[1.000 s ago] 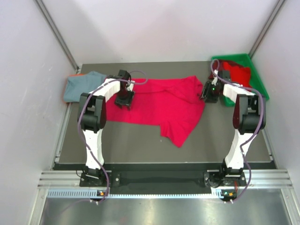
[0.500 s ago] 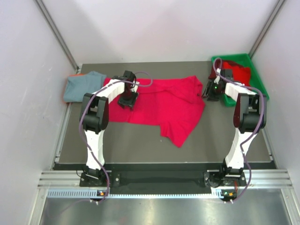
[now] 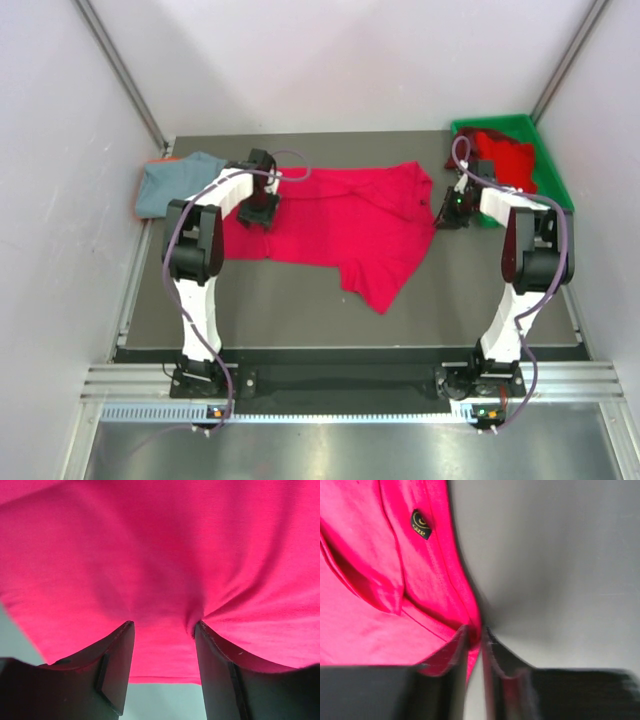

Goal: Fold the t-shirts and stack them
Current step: Fold the tshirt

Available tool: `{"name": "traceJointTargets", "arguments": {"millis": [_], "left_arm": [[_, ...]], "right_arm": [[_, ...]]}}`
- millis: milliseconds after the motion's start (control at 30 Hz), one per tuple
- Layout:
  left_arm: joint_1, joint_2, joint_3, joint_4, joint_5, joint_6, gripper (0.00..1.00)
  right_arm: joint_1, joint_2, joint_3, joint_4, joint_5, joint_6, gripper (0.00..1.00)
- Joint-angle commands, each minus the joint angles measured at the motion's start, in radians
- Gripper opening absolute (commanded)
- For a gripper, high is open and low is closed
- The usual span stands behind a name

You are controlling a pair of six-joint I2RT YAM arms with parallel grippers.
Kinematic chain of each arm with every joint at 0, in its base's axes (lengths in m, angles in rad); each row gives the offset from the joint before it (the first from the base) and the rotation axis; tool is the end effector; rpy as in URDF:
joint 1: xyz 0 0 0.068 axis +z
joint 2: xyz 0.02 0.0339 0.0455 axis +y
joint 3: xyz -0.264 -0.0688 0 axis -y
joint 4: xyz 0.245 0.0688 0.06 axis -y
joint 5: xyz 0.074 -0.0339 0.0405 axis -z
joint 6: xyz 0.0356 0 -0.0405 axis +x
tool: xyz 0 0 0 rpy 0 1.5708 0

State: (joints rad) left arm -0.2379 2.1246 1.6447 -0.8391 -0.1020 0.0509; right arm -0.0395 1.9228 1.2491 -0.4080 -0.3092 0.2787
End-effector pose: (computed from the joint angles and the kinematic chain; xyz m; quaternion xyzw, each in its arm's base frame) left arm 0.4198 -0.0981 0.1722 0.1362 0.9814 0.0386 0.1296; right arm 0.3907 -0.0046 0.1601 0.1151 0.9525 0.1769 0.2197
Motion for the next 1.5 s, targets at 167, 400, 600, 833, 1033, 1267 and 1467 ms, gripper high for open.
{"name": "traceJointTargets", "arguments": {"millis": [167, 400, 600, 833, 1033, 1267, 1467], "left_arm": [[0.091, -0.078, -0.014, 0.018, -0.084, 0.049, 0.56], [0.095, -0.110, -0.034, 0.003, -0.073, 0.061, 0.56], [0.095, -0.140, -0.075, -0.006, -0.077, 0.067, 0.56], [0.095, -0.155, -0.123, -0.006, -0.082, 0.070, 0.55], [0.095, -0.170, -0.131, -0.017, -0.073, 0.061, 0.55], [0.095, -0.206, -0.169, -0.025, -0.070, 0.053, 0.54], [0.094, -0.239, -0.206, -0.022, -0.071, 0.044, 0.54]], "right_arm": [[0.013, -0.013, 0.032, -0.008, 0.036, -0.021, 0.00], [-0.020, -0.013, 0.039, -0.012, 0.074, -0.050, 0.00], [-0.048, -0.005, 0.052, -0.017, 0.105, -0.084, 0.00], [-0.076, 0.022, 0.090, -0.018, 0.134, -0.111, 0.00], [-0.085, 0.039, 0.110, -0.015, 0.147, -0.134, 0.00], [-0.099, 0.065, 0.134, -0.008, 0.160, -0.154, 0.00], [-0.099, 0.076, 0.153, -0.002, 0.168, -0.161, 0.00]]}}
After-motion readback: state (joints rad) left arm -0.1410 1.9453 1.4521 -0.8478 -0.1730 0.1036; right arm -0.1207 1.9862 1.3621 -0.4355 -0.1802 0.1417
